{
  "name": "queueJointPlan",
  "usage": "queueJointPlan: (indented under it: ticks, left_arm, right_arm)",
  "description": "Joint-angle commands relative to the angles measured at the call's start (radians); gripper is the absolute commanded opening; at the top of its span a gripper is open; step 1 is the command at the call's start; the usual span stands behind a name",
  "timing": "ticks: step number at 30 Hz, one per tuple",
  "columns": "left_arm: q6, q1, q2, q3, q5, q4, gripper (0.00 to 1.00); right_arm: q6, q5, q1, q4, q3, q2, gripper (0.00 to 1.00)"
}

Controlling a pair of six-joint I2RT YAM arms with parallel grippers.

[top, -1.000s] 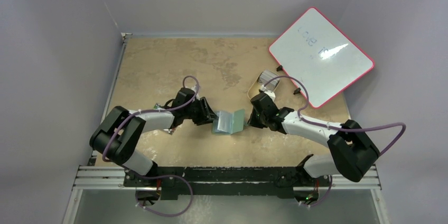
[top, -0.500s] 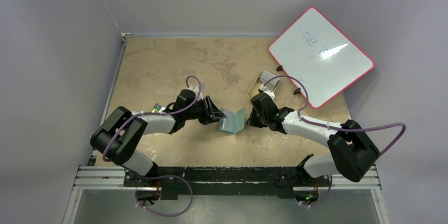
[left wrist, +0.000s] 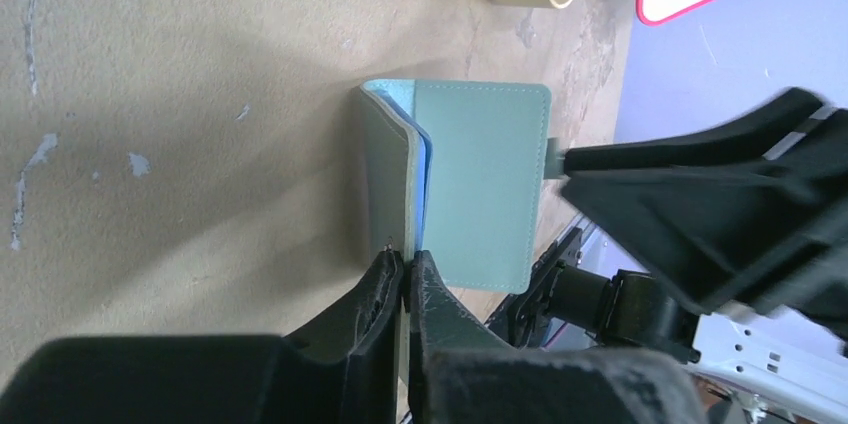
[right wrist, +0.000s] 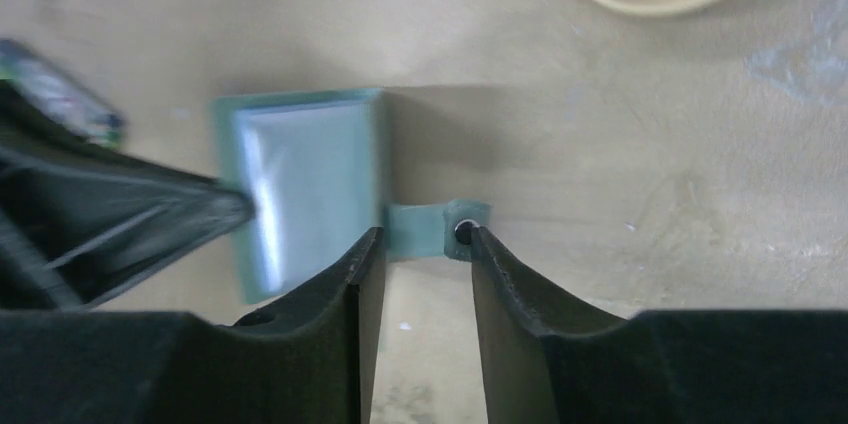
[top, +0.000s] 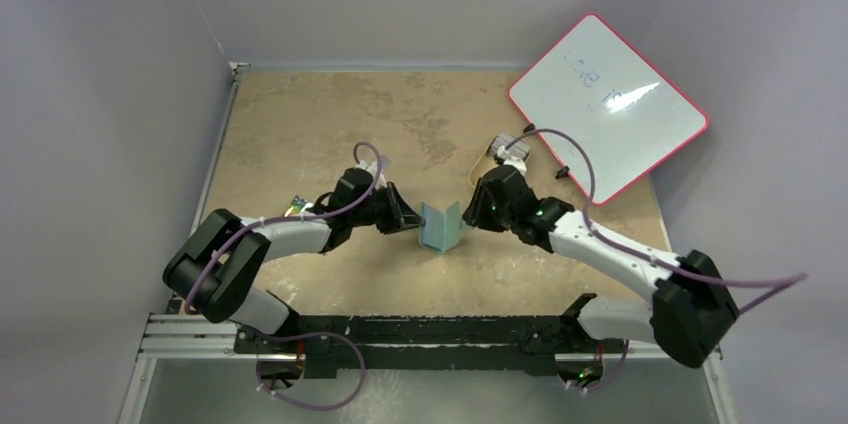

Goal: Put the credit cards into the card holder
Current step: Open the card holder at the center of the board.

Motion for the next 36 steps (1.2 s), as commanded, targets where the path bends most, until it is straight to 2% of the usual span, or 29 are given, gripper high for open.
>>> queueJointPlan:
  ticks: [1, 5, 9, 14, 20, 30, 36]
  left_arm:
    - [0.048, -0.013, -0.076, 0.073, -0.041, -0.044, 0.0]
    - [0.07, -0.023, -0.084, 0.098, -0.07, -0.098, 0.0]
    - [0.074, -0.028, -0.077, 0.102, -0.081, -0.103, 0.0]
    - [0.098, -0.028, -0.073, 0.099, -0.104, -0.139, 0.0]
    - [0.107, -0.03, -0.076, 0.104, -0.105, -0.149, 0.0]
    - [0.11, -0.03, -0.1, 0.104, -0.106, -0.16, 0.0]
    - [0.127, -0.03, -0.103, 0.105, -0.129, -0.208, 0.0]
  right_arm:
    - [-0.021, -0.019, 0.0, -0.023, 0.105, -0.136, 0.41]
    - [-0.022, -0.074, 0.04, 0.051, 0.14, -0.123, 0.43]
    - [-0.029, -0.1, 0.064, 0.109, 0.172, -0.006, 0.44]
    - [-0.037, -0.104, 0.065, 0.152, 0.182, 0.115, 0.49]
    - [-0.037, -0.119, 0.065, 0.173, 0.195, 0.164, 0.56]
    - [-0.037, -0.066, 0.066, 0.125, 0.221, 0.252, 0.57]
    - [-0.03, 0.004, 0.065, 0.003, 0.213, 0.26, 0.51]
